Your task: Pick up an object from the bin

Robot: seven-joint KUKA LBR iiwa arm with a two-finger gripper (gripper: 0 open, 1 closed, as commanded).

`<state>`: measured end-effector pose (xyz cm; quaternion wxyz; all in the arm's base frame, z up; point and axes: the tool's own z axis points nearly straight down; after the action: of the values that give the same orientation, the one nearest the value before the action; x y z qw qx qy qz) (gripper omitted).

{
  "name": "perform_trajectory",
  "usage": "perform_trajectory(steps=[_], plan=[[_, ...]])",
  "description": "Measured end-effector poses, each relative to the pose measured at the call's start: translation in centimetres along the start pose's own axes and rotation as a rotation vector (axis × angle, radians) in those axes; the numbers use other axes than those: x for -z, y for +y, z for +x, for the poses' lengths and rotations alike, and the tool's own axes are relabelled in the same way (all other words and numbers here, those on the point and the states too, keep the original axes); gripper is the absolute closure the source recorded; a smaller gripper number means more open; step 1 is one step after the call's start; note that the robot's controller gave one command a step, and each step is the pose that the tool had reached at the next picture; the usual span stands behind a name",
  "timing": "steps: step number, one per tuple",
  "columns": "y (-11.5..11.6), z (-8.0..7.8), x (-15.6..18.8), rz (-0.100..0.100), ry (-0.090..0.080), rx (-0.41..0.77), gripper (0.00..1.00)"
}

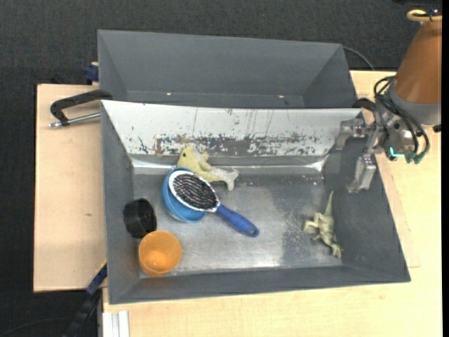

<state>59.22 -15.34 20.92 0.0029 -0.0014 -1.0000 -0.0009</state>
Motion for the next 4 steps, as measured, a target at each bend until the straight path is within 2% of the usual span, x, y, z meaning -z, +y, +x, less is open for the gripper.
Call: perform_trajectory(steps=[1, 2, 3, 4], plan=[[1.9, 3.7, -10.9, -0.001, 0.0, 0.181, 0.0], [0.3, 7.5, -14.0, 0.002, -0.003, 0.477, 0.0], [0.4, 7.3, -13.7, 0.004, -0.009, 0.481, 1.0], [2.7, 5.2, -13.7, 0.008, -0.012, 0.963, 1.0]])
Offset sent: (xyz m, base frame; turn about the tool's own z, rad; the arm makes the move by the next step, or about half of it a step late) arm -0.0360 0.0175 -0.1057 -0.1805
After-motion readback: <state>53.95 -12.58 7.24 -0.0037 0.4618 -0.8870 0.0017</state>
